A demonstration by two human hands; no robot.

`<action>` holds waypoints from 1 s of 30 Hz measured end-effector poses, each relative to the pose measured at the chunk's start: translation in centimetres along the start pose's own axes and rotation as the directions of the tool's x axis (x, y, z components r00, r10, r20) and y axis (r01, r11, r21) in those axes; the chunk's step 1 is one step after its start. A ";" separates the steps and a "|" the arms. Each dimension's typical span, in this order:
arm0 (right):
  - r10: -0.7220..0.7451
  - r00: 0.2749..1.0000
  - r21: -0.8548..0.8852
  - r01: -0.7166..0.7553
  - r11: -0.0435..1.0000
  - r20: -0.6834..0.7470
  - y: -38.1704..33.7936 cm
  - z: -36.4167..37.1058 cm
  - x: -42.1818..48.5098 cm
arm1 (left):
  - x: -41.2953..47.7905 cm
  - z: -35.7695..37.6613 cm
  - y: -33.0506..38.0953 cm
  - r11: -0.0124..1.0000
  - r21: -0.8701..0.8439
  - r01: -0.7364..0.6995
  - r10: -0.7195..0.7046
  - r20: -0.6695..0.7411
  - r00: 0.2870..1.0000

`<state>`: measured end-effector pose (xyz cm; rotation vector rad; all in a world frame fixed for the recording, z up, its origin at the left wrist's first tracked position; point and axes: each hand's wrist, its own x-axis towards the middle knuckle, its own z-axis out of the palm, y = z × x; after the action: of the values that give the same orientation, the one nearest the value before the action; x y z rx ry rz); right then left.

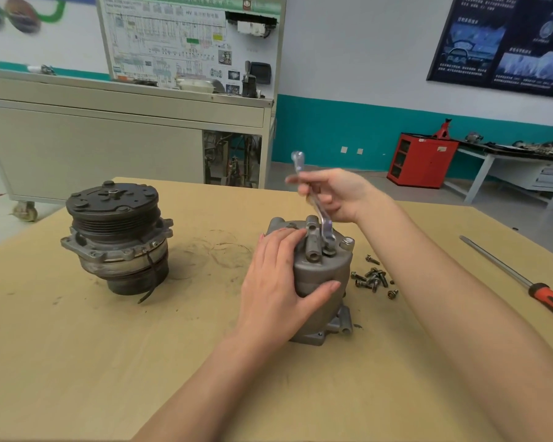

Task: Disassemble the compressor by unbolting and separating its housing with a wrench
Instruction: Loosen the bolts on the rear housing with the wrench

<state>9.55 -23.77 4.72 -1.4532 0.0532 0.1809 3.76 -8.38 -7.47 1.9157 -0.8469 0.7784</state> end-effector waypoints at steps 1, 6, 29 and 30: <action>-0.069 0.997 0.111 0.071 0.991 -0.022 -0.4 -0.1 -0.4 | 0.0 0.0 0.0 1.000 0.001 0.003 -0.003 0.002 1.000; -0.298 0.892 0.201 0.378 0.904 -0.340 -2.4 -0.3 -4.5 | -0.1 -0.1 0.2 0.999 -0.027 0.021 -0.020 0.020 1.000; -0.988 0.131 -0.872 0.490 -0.007 0.082 9.5 4.1 -13.1 | 0.0 -0.1 0.2 1.000 -0.026 0.016 -0.016 0.017 1.000; -0.988 0.118 -0.886 0.463 -0.037 0.103 9.8 4.2 -13.1 | 0.0 -0.1 0.2 0.999 -0.028 0.023 -0.022 0.017 1.000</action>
<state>-5.21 -19.73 -2.46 -2.1051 -0.4834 -1.6059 3.52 -8.33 -7.32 1.9058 -0.8408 0.7347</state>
